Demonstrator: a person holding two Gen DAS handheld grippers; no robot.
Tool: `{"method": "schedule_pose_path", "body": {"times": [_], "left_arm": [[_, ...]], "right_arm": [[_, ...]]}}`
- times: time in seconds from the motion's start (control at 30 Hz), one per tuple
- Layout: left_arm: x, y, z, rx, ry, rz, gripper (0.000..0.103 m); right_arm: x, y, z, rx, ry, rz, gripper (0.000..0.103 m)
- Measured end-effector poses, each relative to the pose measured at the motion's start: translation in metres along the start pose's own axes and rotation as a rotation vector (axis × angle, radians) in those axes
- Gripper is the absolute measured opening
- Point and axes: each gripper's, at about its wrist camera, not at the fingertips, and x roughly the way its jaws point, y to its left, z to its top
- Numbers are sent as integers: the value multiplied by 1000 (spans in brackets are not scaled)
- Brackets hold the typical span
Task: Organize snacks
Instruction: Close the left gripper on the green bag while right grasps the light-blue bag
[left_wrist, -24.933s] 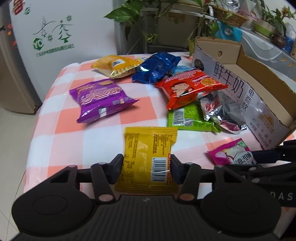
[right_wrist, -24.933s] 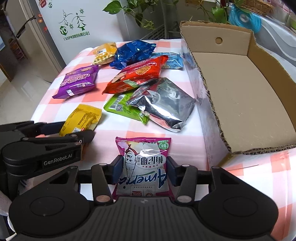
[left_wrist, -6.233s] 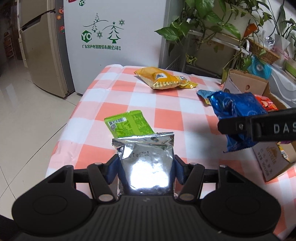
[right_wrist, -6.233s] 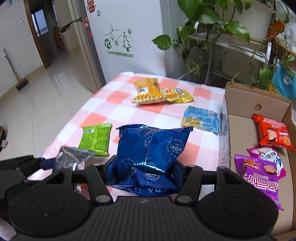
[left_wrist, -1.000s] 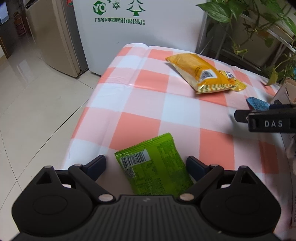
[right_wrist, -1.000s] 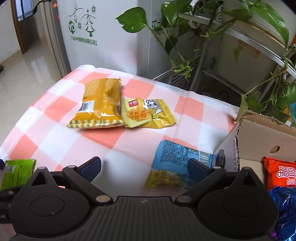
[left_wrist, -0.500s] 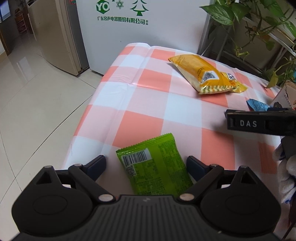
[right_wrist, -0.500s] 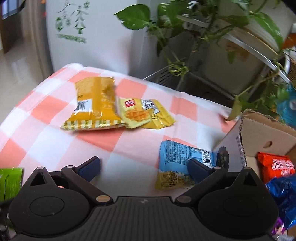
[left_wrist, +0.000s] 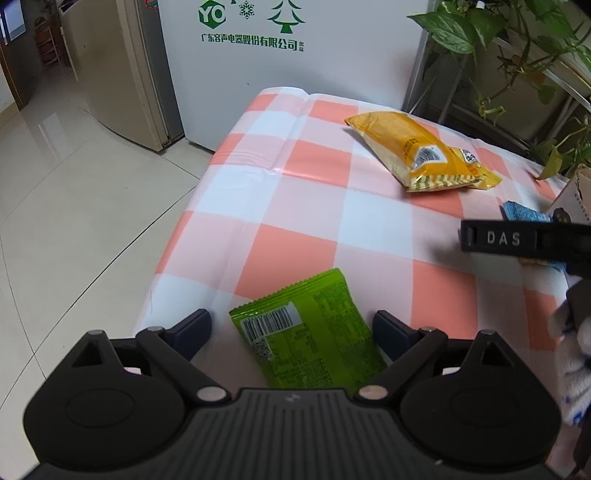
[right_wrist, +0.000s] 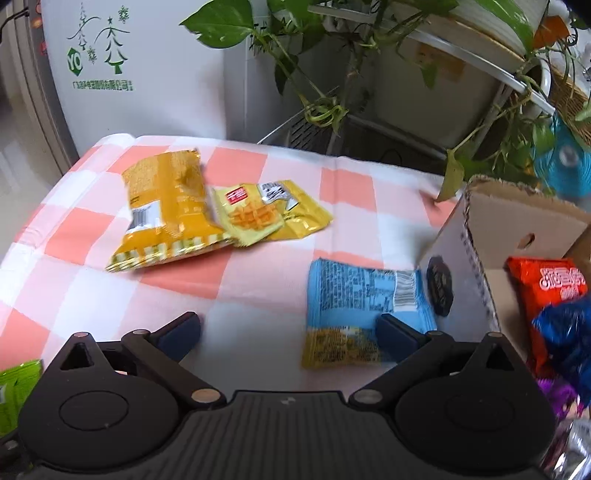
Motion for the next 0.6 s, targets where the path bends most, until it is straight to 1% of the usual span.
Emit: {"method": "schedule_pose_path", "body": {"times": [0.07, 0.1, 0.17, 0.2, 0.27, 0.3, 0.33, 0.37, 0.43, 0.5, 0.53, 0.6], "left_arm": [[0, 1, 0, 1, -1, 0, 94], [0, 1, 0, 1, -1, 1, 94], [-1, 2, 0, 0, 0, 0, 94], [-2, 3, 0, -2, 0, 0, 94], [-2, 5, 0, -8, -1, 3, 94], [-2, 7, 0, -11, -1, 7, 94], [-2, 9, 0, -15, -1, 9, 94], [-3, 10, 0, -19, -2, 9, 94], [-4, 13, -1, -24, -4, 1, 94], [-5, 12, -1, -24, -3, -4, 94], [-5, 12, -1, -22, -1, -9, 94], [-5, 9, -2, -12, 3, -23, 94]], "right_arm": [[-4, 4, -2, -11, 9, 29, 103], [-6, 5, -3, -21, 13, 64, 103], [-12, 6, -1, -29, 22, 164, 103], [-14, 5, 0, -13, 40, 224, 103], [-13, 1, 1, 57, 104, 336, 103], [-14, -1, 2, 84, 113, 375, 103], [-16, 0, 3, 81, 101, 394, 103], [-20, 0, 6, 57, 70, 391, 103], [-27, 1, 13, -25, -18, 349, 103], [-26, -5, 20, -99, -85, 303, 103], [-21, -11, 25, -120, -94, 288, 103], [-8, -23, 29, -122, -75, 277, 103]]}}
